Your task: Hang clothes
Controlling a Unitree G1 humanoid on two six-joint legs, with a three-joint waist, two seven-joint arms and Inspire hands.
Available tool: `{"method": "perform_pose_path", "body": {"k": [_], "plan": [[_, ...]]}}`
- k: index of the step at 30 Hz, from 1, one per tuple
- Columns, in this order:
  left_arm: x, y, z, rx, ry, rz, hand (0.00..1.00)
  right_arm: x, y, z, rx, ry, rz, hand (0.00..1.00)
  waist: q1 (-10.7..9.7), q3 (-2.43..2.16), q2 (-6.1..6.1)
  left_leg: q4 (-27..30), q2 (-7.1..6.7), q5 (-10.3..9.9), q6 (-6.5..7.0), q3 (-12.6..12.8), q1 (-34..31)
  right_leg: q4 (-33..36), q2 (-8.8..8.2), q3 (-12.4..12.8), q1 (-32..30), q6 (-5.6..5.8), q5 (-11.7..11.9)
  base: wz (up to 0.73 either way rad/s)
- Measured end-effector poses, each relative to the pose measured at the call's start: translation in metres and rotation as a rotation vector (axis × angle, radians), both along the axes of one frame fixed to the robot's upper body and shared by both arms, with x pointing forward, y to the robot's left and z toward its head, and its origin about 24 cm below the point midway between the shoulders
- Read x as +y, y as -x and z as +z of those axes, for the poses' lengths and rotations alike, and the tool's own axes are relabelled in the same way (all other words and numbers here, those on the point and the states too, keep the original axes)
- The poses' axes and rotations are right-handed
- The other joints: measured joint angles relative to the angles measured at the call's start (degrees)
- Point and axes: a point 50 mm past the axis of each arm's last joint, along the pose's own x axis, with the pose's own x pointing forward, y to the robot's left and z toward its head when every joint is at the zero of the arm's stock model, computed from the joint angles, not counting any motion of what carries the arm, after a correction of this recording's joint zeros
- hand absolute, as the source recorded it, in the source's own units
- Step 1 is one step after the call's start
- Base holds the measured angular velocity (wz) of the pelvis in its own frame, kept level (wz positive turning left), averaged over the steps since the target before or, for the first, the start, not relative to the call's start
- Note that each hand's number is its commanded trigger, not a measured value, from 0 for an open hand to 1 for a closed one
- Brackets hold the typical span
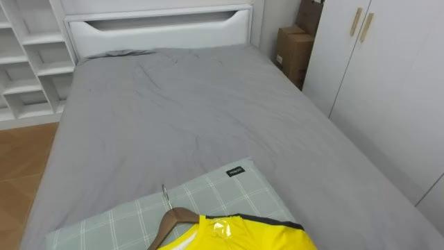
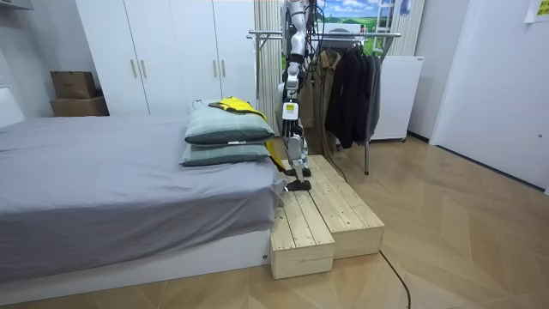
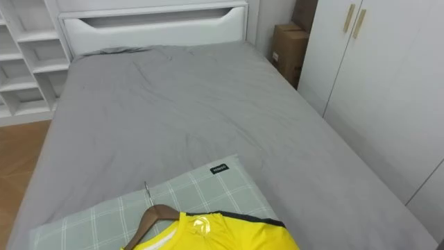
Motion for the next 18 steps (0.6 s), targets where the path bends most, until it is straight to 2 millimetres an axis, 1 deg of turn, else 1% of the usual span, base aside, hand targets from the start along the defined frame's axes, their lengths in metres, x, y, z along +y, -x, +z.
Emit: {"method": "perform_pose_path", "body": {"k": [10, 12, 18], "plan": [[0.0000, 0.0016, 0.0000, 0.003, 0.002, 0.015, 0.00, -0.0005, 0.0029, 0.0000, 0.005, -0.014, -0.018, 0.00, 0.07, 0.01, 0.04, 0.59, 0.12, -0.11, -0.12, 0.11, 0.28, 0.03, 0.02, 0.01, 0.43, 0.00, 0.00, 0.00], [0.0001, 0.0030, 0.0000, 0.005, 0.001, 0.018, 0.00, -0.0006, 0.0024, 0.0001, 0.002, -0.017, -0.031, 0.00, 0.08, 0.11, 0.11, 0.54, 0.17, -0.37, -0.12, 0.13, 1.04, -0.02, 0.09, 0.06, 1.10, 0.01, -0.04, 0.00], [0.0008, 0.0028, 0.0002, 0.001, -0.002, 0.023, 0.00, -0.0006, 0.0024, 0.0001, 0.002, -0.017, -0.031, 0.00, 0.09, 0.10, -0.04, 0.67, 0.15, -0.62, -0.08, 0.09, 1.50, 0.07, 0.08, 0.04, 1.42, -0.03, -0.38, 0.00]]}}
